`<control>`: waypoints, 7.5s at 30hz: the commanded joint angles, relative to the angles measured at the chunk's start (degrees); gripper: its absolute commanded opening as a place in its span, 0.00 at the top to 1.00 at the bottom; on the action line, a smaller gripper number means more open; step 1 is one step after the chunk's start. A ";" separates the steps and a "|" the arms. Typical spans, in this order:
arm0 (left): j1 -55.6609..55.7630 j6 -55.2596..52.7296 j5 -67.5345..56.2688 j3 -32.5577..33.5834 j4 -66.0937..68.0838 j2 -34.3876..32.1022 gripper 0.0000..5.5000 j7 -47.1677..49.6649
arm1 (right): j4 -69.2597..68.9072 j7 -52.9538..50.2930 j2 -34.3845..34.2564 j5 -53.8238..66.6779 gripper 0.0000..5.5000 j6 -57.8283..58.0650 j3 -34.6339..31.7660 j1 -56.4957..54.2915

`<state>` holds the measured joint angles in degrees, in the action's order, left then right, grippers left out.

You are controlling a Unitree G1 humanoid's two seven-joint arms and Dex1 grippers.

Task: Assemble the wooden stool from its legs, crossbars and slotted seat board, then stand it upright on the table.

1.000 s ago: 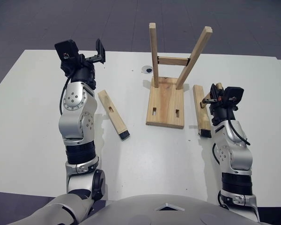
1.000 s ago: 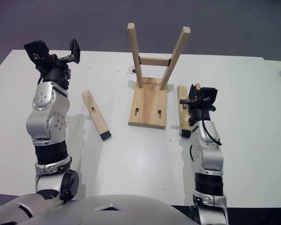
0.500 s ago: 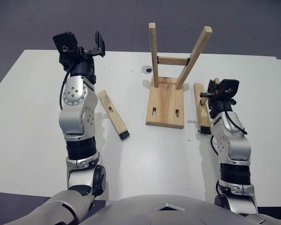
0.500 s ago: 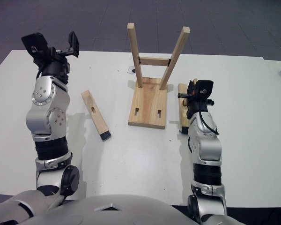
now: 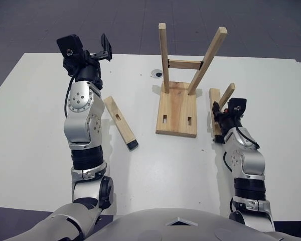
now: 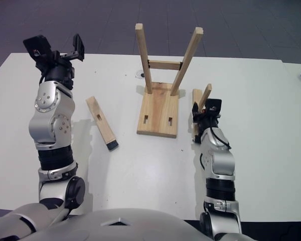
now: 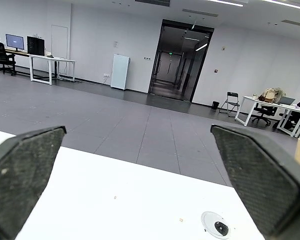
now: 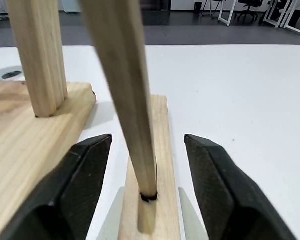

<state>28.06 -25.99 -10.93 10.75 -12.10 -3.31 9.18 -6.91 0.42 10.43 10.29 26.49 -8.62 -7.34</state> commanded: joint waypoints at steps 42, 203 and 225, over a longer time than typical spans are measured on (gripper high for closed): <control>0.08 0.93 0.92 -0.60 2.03 0.26 0.02 0.23 | 17.34 -0.27 3.18 -5.42 0.02 -5.00 -0.19 -17.64; 25.10 -22.96 -70.06 5.26 6.20 1.04 0.50 4.35 | -26.93 29.42 17.84 20.73 0.63 -2.38 -0.12 -8.02; 21.57 -21.55 -63.72 2.84 4.21 -2.31 0.81 -1.23 | -24.14 29.08 18.96 17.62 0.55 -0.72 1.85 -8.85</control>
<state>50.77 -48.06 -76.11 14.15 -5.84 -4.60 9.33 -32.01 29.61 28.09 28.67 24.75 -7.08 -15.68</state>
